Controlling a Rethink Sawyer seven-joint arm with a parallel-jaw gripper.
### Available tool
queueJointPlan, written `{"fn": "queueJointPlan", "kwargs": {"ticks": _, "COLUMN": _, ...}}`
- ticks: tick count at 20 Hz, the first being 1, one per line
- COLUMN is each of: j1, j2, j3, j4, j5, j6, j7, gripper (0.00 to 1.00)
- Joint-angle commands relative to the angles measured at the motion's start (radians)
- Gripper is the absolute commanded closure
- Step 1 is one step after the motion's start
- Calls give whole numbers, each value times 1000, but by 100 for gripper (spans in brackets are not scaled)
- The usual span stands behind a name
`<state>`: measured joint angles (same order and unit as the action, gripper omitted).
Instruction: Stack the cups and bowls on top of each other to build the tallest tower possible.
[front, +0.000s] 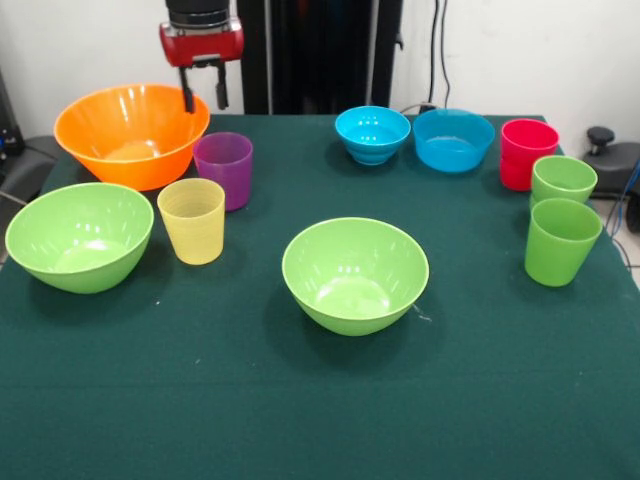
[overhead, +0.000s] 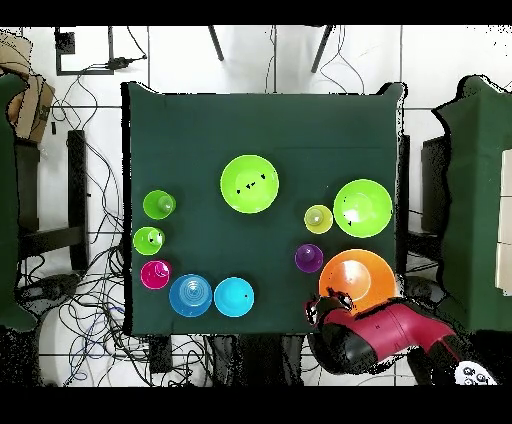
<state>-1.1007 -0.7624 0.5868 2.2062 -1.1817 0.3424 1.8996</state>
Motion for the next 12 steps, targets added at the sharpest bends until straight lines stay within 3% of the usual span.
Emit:
{"fn": "queueJointPlan", "kwargs": {"ticks": 1, "j1": 4, "j2": -7, "j3": 62, "j4": -4, "j5": 53, "j6": 42, "j7": -122, "gripper": 0}}
{"fn": "queueJointPlan", "kwargs": {"ticks": 7, "j1": -7, "j2": 28, "j3": 57, "j4": -29, "j5": 46, "j6": 41, "j7": -137, "gripper": 0}}
{"fn": "queueJointPlan", "kwargs": {"ticks": 12, "j1": 14, "j2": 91, "j3": 22, "j4": -83, "j5": -19, "j6": 6, "j7": -104, "gripper": 0}}
